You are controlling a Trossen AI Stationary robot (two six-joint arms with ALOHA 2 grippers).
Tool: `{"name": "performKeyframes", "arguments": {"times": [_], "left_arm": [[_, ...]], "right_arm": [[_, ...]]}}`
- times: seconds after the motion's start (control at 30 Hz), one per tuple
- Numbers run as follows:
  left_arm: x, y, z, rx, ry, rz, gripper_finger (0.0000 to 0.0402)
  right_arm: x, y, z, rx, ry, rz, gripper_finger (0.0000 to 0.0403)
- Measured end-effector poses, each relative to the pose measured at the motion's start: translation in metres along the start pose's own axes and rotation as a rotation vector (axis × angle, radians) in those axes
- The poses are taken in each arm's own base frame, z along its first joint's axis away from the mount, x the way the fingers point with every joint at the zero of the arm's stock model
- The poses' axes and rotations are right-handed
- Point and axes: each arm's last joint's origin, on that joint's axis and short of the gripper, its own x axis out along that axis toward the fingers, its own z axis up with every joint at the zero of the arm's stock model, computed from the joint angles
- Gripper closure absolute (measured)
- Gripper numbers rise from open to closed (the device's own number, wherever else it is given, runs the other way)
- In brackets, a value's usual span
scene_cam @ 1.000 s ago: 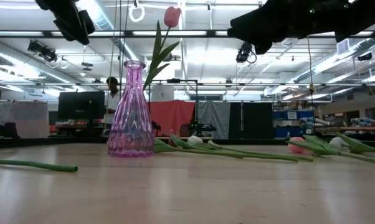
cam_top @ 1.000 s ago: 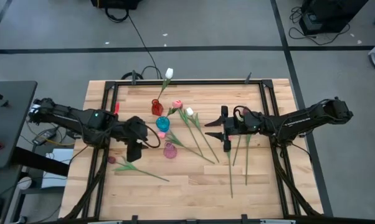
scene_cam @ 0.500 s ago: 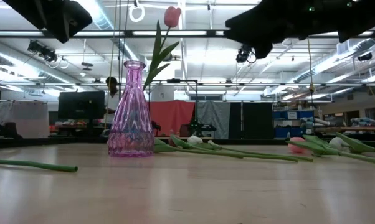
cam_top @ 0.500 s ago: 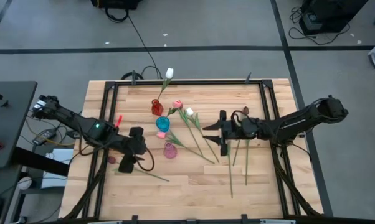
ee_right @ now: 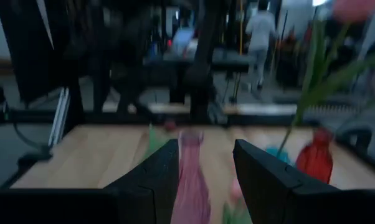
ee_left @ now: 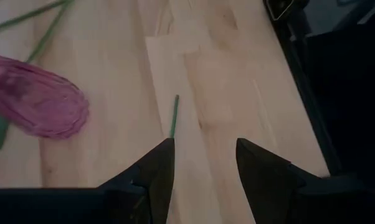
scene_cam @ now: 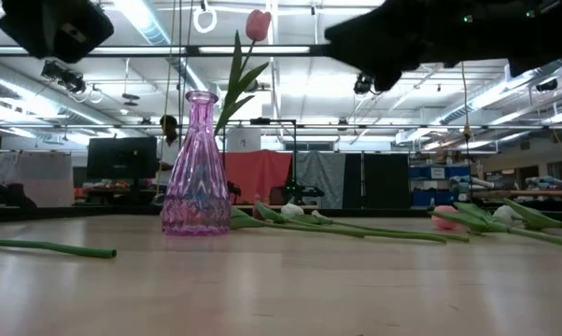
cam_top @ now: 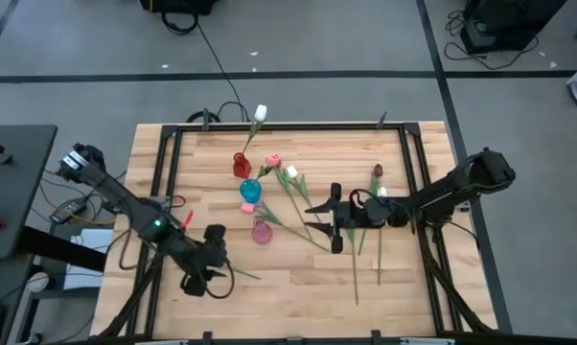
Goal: Sort flowers into vase by color
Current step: Put the bottom left red flower into the purple vase
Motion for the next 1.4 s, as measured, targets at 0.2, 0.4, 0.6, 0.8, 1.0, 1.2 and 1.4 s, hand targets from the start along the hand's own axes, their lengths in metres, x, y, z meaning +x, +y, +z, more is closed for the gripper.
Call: {"name": "performKeyframes", "arguments": {"times": [0.2, 0.4, 0.6, 0.8, 1.0, 1.2, 1.4], "left_arm": [[0.03, -0.004, -0.004, -0.057, 0.09, 0.034, 0.0225], [0.049, -0.01, -0.009, -0.079, 0.173, 0.02, 0.0225], [0.055, -0.012, -0.017, -0.066, 0.233, 0.051, 0.0225], [0.056, -0.011, -0.018, -0.029, 0.241, 0.081, 0.0225], [0.055, -0.008, -0.021, -0.016, 0.25, 0.133, 0.0225], [0.055, -0.007, -0.021, 0.035, 0.258, 0.146, 0.0225], [0.053, -0.003, -0.025, 0.143, 0.296, 0.205, 0.0225]], "right_arm": [[0.017, 0.009, 0.006, -0.002, -0.032, 0.08, 0.0238], [0.044, 0.022, -0.002, -0.041, 0.017, 0.125, 0.0238], [0.069, 0.025, -0.012, -0.062, 0.111, 0.126, 0.0238], [0.085, 0.026, -0.015, -0.061, 0.223, 0.119, 0.0238], [0.087, 0.027, -0.018, -0.054, 0.264, 0.136, 0.0238], [0.086, 0.027, -0.02, -0.05, 0.282, 0.135, 0.0238], [0.086, 0.027, -0.02, -0.05, 0.285, 0.135, 0.0238]]}}
